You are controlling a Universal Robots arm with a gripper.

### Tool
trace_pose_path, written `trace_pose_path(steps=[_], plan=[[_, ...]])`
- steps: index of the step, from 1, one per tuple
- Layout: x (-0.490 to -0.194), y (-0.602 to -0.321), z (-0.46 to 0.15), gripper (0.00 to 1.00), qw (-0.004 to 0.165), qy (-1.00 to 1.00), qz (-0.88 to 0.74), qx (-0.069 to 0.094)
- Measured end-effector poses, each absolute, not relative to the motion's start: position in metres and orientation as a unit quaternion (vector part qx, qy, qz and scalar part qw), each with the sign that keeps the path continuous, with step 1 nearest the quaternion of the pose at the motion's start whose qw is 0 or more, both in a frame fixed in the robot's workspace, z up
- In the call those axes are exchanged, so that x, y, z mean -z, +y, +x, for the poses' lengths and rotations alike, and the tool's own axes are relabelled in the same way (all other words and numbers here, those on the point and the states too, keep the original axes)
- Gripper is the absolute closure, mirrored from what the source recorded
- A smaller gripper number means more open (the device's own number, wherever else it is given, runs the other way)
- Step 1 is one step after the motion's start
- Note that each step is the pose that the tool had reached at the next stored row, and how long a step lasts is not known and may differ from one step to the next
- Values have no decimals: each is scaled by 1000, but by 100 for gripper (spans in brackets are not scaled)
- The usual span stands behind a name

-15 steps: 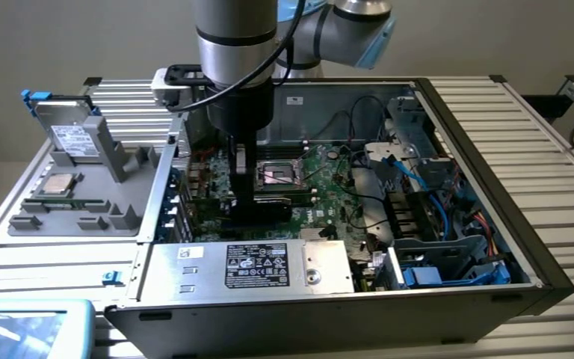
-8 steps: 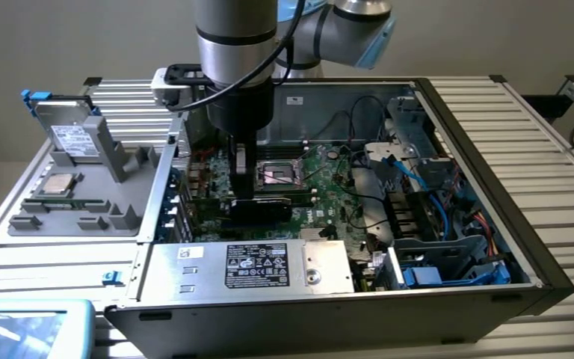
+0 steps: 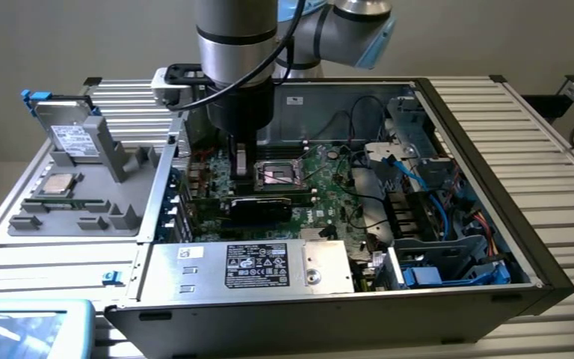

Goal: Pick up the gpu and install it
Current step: 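Press down on the gpu until it lock into place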

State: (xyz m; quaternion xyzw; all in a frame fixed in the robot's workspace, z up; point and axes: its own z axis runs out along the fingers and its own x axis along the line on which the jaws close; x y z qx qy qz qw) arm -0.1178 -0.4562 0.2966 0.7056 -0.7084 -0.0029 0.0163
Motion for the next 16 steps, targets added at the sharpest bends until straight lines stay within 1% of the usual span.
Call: trace_pose_path(steps=[7,16], plan=[[-289,-450,-124,88,15,-709,705,-2],[-276,-447,-126,88,14,-716,698,-3]])
